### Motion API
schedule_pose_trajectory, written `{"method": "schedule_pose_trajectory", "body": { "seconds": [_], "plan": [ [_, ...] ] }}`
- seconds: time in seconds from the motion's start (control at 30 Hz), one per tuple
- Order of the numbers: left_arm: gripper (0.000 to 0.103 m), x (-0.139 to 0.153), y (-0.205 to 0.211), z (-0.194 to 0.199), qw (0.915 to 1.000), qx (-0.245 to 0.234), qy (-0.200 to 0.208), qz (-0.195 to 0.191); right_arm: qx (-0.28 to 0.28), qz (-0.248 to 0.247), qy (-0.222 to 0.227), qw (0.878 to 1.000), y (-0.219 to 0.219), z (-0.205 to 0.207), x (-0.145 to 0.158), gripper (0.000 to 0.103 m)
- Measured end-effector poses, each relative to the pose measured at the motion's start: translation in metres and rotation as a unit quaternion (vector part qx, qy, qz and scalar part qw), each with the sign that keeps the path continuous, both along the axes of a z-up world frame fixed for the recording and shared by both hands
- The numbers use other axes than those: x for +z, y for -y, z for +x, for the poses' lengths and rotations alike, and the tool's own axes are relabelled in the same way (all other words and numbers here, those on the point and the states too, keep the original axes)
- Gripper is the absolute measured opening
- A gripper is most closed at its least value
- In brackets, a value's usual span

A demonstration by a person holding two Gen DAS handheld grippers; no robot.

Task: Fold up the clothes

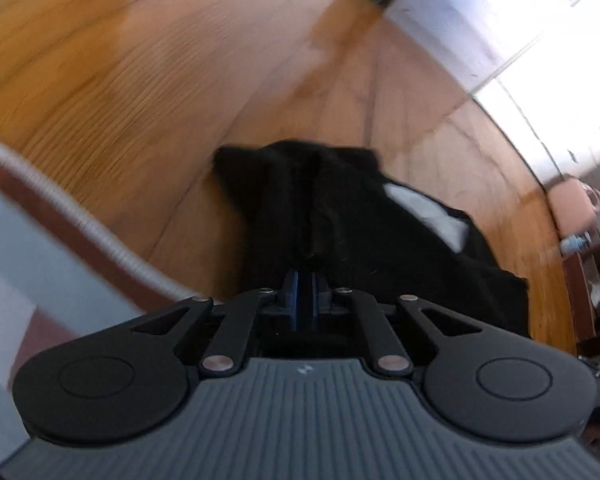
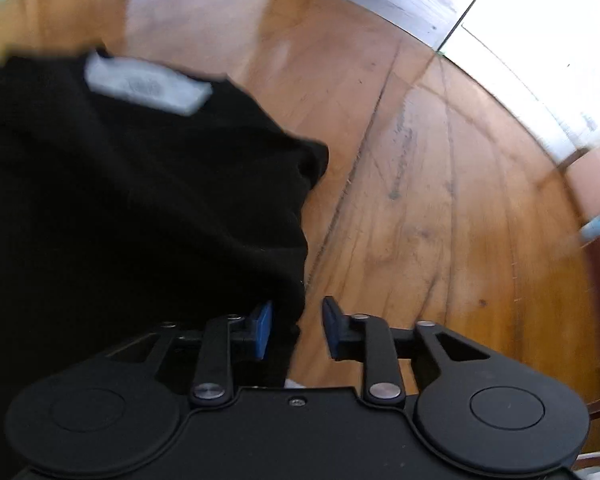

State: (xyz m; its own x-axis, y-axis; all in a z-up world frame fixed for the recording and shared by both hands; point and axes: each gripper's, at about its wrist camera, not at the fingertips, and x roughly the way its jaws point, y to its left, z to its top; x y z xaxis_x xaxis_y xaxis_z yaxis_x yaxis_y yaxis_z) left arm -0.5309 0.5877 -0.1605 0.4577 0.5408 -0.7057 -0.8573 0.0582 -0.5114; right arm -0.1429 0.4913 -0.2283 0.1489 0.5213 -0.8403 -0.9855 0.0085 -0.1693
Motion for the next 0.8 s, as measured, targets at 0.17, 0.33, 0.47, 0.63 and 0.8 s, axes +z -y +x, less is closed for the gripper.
{"method": "schedule_pose_trajectory", "body": {
  "seconds": [0.17,0.33,0.47,0.63,0.8],
  "plan": [
    [0.054,0.004,-0.006,0.007,0.9987,-0.015,0.007,0.049,-0.114,0.033,-0.252,0.96,-0.019,0.056,0.023,0.046],
    [0.055,-0.018,-0.03,0.021,0.9975,-0.039,0.01,0.058,-0.228,0.035,-0.383,0.895,-0.063,0.091,-0.009,0.048],
    [0.003,-0.025,-0.04,0.047,0.9902,-0.117,-0.062,0.045,-0.265,0.021,-0.347,0.9,-0.087,0.09,-0.034,0.048],
    [0.003,-0.023,-0.033,0.045,0.9891,-0.122,-0.067,0.047,-0.236,0.046,-0.298,0.924,-0.106,0.085,-0.034,0.037],
    [0.003,-0.009,-0.029,0.041,0.9891,-0.11,-0.07,0.068,-0.241,0.082,-0.277,0.927,-0.123,0.086,-0.027,0.022]
  ]
}}
